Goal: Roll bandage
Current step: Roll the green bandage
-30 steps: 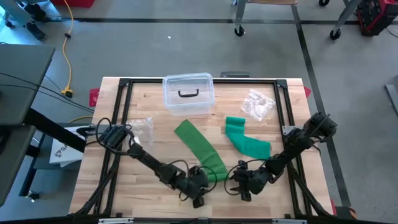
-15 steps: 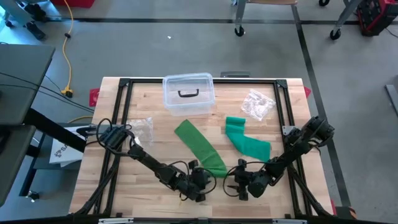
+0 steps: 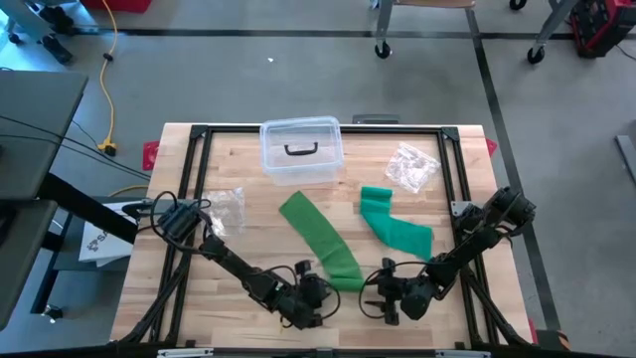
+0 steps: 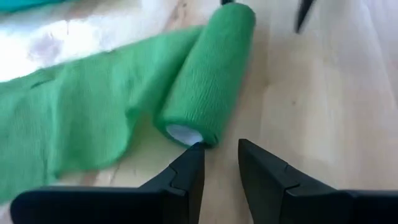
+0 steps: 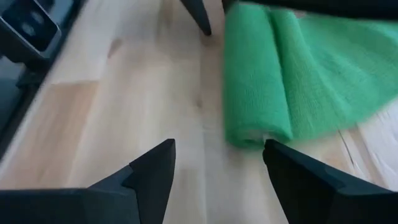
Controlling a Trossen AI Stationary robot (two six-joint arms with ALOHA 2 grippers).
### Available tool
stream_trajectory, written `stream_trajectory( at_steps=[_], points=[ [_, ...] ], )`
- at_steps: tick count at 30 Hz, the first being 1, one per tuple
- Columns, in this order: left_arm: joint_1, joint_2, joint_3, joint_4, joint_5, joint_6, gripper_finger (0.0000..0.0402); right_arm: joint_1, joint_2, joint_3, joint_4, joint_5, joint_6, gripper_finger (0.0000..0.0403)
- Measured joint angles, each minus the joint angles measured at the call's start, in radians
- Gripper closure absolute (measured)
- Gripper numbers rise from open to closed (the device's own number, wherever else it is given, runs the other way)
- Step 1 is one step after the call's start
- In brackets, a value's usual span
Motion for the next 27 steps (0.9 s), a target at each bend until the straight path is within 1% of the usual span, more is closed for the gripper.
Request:
stream_trajectory(
  at_steps=[6, 12, 14, 17, 19, 23, 25, 27],
  points=[
    [0.026, 0.007, -0.002, 0.103, 0.074, 0.071, 0.0310, 0.001, 0.000, 0.000, 0.011, 0.002, -0.014, 0.0163],
    [0.010, 0.005, -0.002, 0.183, 0.118, 0.149, 0.0310, 0.000, 0.001, 0.019, 0.008, 0.030, -0.052, 0.0167],
    [-0.004, 0.003, 0.009, 0.188, 0.113, 0.140, 0.0310, -0.001, -0.004, 0.023, 0.018, 0.031, -0.038, 0.0173],
    [-0.023, 0.002, 0.028, 0.189, 0.103, 0.084, 0.0310, -0.001, -0.032, 0.023, 0.025, 0.020, -0.003, 0.0184],
    [-0.032, 0.002, 0.038, 0.188, 0.102, 0.030, 0.0310, -0.001, -0.061, 0.023, 0.030, -0.017, 0.010, 0.0192],
    [-0.039, 0.002, 0.041, 0.169, 0.070, -0.012, 0.0310, -0.021, -0.096, 0.025, 0.030, -0.151, 0.013, 0.0204],
    [-0.038, 0.002, 0.040, 0.143, 0.028, -0.023, 0.0310, -0.037, -0.098, 0.025, 0.032, -0.223, 0.016, 0.0207],
    [-0.034, 0.002, 0.040, 0.110, -0.021, -0.060, 0.0310, -0.044, -0.098, 0.026, 0.038, -0.258, 0.022, 0.0211]
  ],
)
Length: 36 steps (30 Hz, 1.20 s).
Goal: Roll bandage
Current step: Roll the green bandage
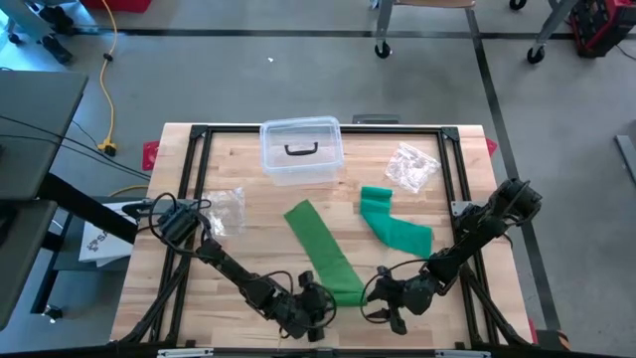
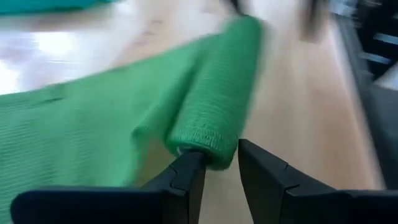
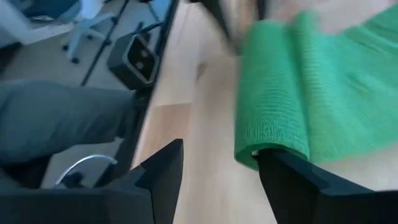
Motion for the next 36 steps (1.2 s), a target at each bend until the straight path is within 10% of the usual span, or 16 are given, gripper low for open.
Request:
stream_trajectory(
  at_steps=[36],
  points=[
    [-0.071, -0.002, 0.006, 0.081, -0.009, -0.060, 0.0401, -0.011, 0.000, 0.000, 0.021, 0.083, -0.028, 0.0265]
  ],
)
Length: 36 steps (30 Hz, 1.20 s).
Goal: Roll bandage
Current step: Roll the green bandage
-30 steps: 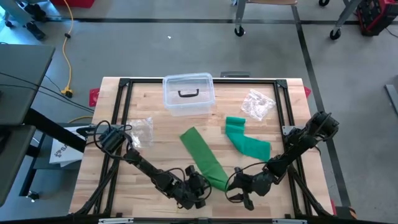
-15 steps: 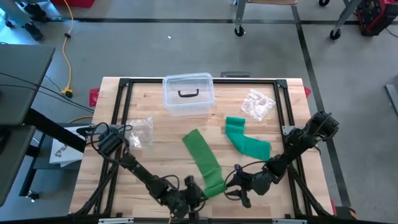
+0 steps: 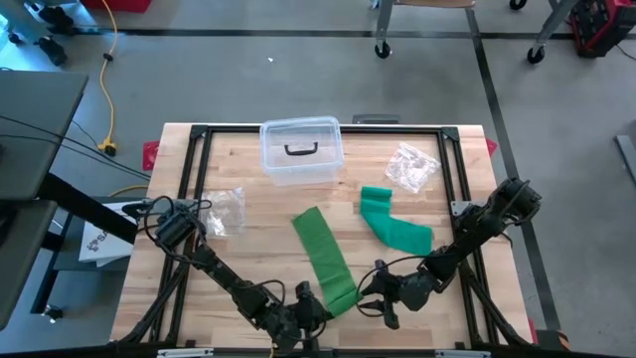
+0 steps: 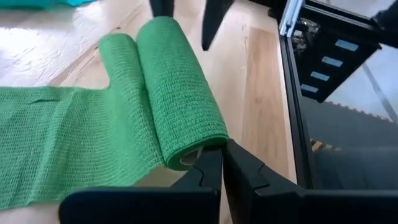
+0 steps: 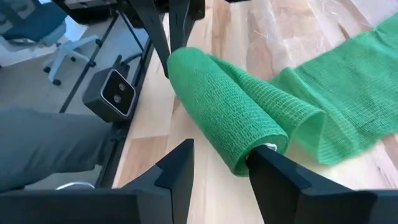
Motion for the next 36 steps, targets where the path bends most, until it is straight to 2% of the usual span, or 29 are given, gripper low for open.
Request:
stream_trajectory(
  at_steps=[9, 15, 19, 23, 27, 32, 36],
  points=[
    [0.001, 0.000, 0.000, -0.004, -0.043, -0.200, 0.0401, 0.025, 0.000, 0.000, -0.091, -0.026, -0.009, 0.0265],
    [0.002, 0.000, -0.001, -0.007, -0.040, -0.195, 0.0401, 0.030, 0.000, 0.000, -0.105, -0.020, -0.001, 0.0252],
    [0.006, 0.000, -0.002, -0.012, 0.010, -0.173, 0.0401, 0.025, 0.000, 0.001, -0.101, 0.014, 0.044, 0.0241],
    [0.022, 0.000, -0.002, -0.028, 0.084, -0.168, 0.0401, -0.009, 0.000, 0.002, -0.123, -0.056, 0.116, 0.0247],
    [0.032, 0.000, -0.002, -0.044, 0.089, -0.092, 0.0384, -0.044, 0.000, 0.002, -0.144, -0.102, 0.178, 0.0260],
    [0.037, 0.000, -0.003, -0.082, 0.103, 0.018, 0.0334, -0.079, 0.000, 0.001, -0.142, -0.190, 0.182, 0.0263],
    [0.032, 0.000, -0.003, -0.105, 0.104, 0.159, 0.0298, -0.095, 0.000, 0.001, -0.140, -0.215, 0.182, 0.0263]
  ],
)
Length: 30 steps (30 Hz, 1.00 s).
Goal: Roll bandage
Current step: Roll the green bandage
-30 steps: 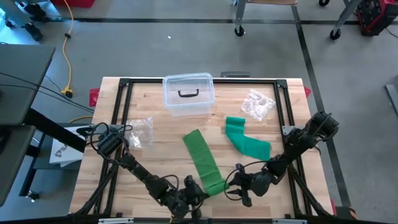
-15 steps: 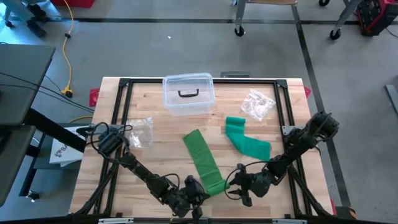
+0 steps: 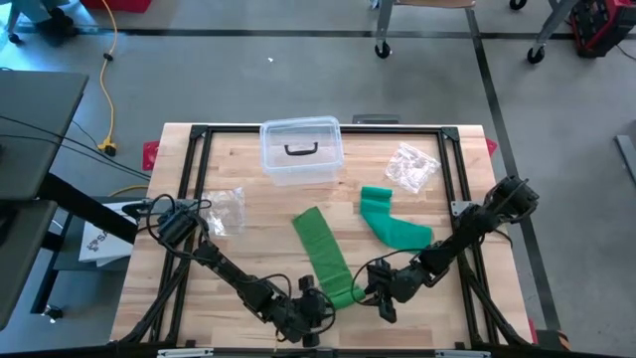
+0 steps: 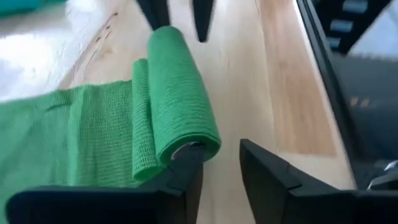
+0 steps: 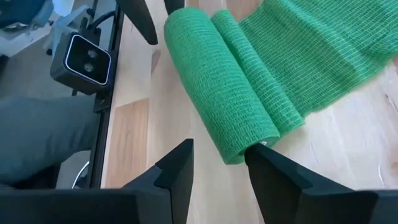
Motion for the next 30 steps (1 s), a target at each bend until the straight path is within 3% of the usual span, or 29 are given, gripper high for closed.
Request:
stream_trajectory(
  at_steps=[7, 13, 21, 24, 30],
  points=[
    [0.007, 0.000, 0.000, -0.021, -0.021, 0.110, 0.0275, -0.035, 0.000, -0.002, 0.023, -0.048, -0.002, 0.0263],
    [0.004, 0.001, -0.001, -0.026, -0.096, 0.102, 0.0275, -0.055, 0.000, -0.005, 0.052, -0.064, -0.003, 0.0263],
    [-0.021, 0.002, -0.003, -0.022, -0.276, 0.028, 0.0279, -0.048, -0.057, -0.005, 0.111, -0.091, -0.015, 0.0263],
    [-0.028, 0.004, -0.004, -0.011, -0.295, 0.028, 0.0304, -0.047, -0.094, 0.001, 0.148, -0.104, -0.047, 0.0263],
    [-0.075, 0.004, -0.002, 0.128, -0.322, 0.091, 0.0390, -0.025, -0.174, 0.001, 0.134, -0.069, -0.109, 0.0263]
  ],
)
